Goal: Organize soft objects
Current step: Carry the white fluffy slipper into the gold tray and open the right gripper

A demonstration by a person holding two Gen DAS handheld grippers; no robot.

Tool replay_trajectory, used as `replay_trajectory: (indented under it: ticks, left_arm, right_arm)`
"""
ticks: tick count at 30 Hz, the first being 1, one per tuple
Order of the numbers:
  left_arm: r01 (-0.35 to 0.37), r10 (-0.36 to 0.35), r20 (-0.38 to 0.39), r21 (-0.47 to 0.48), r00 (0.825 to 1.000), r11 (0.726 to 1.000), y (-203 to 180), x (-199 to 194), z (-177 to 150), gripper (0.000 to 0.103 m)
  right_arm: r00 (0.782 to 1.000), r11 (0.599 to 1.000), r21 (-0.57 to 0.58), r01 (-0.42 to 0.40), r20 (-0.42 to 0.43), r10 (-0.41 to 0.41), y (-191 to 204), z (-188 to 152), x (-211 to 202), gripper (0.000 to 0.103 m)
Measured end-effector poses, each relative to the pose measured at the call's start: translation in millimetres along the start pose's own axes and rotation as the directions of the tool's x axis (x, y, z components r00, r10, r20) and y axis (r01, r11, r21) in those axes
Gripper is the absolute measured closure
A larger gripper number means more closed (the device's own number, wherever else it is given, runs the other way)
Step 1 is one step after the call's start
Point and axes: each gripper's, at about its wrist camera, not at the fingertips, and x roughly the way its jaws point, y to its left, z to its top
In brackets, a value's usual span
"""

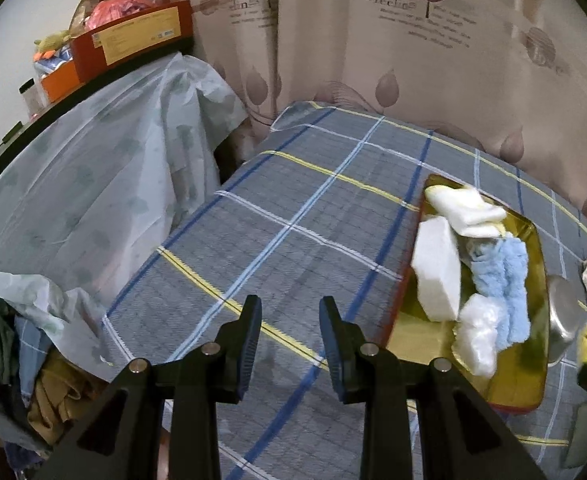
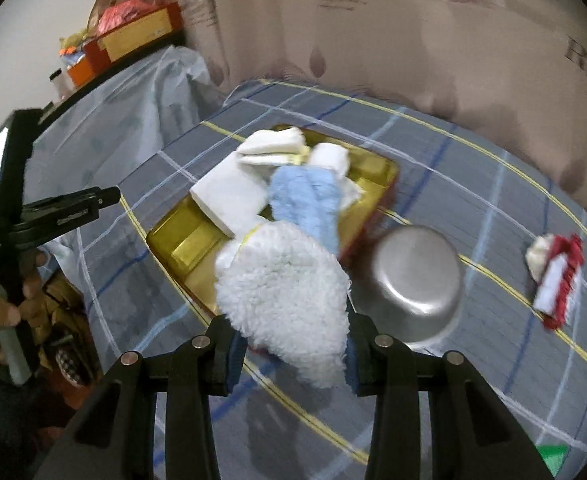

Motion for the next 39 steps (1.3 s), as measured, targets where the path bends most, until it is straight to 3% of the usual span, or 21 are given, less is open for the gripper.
replay_trajectory:
  ticks: [12, 22, 31, 35, 39]
  left_arm:
    - [-0.019, 0.019, 0.004, -0.030, 1.000, 0.999, 13.3, 1.1, 3.3, 0.073]
    - [-0.015, 0.014, -0.006, -0.040, 1.000, 0.999, 16.0, 3.1, 4.0, 0.073]
    - [-0.008, 0.008, -0.006, -0.041, 1.000, 0.999, 13.5, 1.6, 5.5, 0.073]
    - [-0.004, 0.004, -0.012, -0.042, 1.000, 0.999, 12.1, 2.5, 3.2, 0.073]
    - [-0.003, 0.002, -0.017, -0.036, 1.000, 0.999, 9.7, 2.8, 2.4, 0.073]
  right_arm:
    - [0.992, 0.990, -0.101, 0.101, -0.059, -0.107, 29.7, 24.1, 72.8, 0.067]
    - [0.998, 0.996, -0.075, 0.042, -0.048, -0.046, 49.8, 38.2, 91.4, 0.066]
    - [0.999, 0.998, -0.064, 0.021, -0.039, -0.024, 52.9, 34.1, 85.4, 0.058]
    - [1.000, 0.999, -0.050, 0.010, -0.015, -0.011, 50.4, 34.8, 74.8, 0.040]
    - [1.000, 0.999, -0.048, 0.008, 0.013, -0.007, 49.3, 39.0, 64.3, 0.034]
